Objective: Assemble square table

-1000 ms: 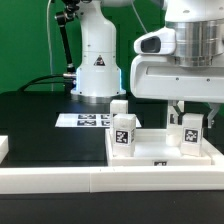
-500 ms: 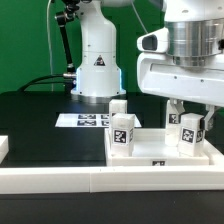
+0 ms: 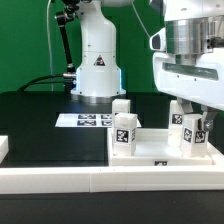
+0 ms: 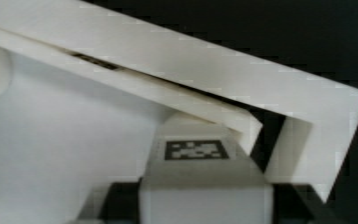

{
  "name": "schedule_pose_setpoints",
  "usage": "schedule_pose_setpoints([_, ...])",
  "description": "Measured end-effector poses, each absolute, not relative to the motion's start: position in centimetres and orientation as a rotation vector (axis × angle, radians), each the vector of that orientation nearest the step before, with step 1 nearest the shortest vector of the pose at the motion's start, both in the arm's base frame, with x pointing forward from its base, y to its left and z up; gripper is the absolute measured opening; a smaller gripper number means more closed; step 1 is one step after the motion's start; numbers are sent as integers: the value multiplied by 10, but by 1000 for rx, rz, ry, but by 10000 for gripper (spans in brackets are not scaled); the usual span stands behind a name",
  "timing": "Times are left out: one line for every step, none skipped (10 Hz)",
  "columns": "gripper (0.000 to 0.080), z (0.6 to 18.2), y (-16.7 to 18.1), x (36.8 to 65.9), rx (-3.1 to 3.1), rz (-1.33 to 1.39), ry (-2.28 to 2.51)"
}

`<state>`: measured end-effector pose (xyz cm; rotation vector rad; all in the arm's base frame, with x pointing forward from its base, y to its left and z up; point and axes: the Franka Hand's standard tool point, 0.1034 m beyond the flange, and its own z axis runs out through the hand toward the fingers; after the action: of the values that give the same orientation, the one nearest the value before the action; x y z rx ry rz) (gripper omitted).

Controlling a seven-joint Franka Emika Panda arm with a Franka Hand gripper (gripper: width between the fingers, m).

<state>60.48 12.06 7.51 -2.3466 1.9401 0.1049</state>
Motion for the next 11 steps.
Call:
schedule_pose_setpoints([290, 75, 121, 605, -2271, 109, 2031])
schedule_pose_setpoints([290, 76, 121, 605, -2210, 112, 2098])
schedule_pose_setpoints([290, 76, 121, 606, -2164, 114, 2144])
schedule_pose_setpoints([290, 76, 121, 606, -2053, 127, 2245])
schedule_pose_setpoints([290, 76, 122, 607, -1974, 129, 2306])
schedule_pose_setpoints([290, 76, 122, 607, -1959, 132, 2317])
schedule_pose_setpoints([290, 76, 122, 608, -1876, 141, 2377])
schedule_pose_setpoints([290, 76, 121, 609, -1824, 139, 2417])
schedule_pose_setpoints([290, 76, 120, 609, -1833, 136, 2410])
schedule_pose_setpoints([290, 76, 120, 609, -1863, 135, 2386])
schedule_pose_setpoints([376, 76, 120, 609, -1914, 136, 2346])
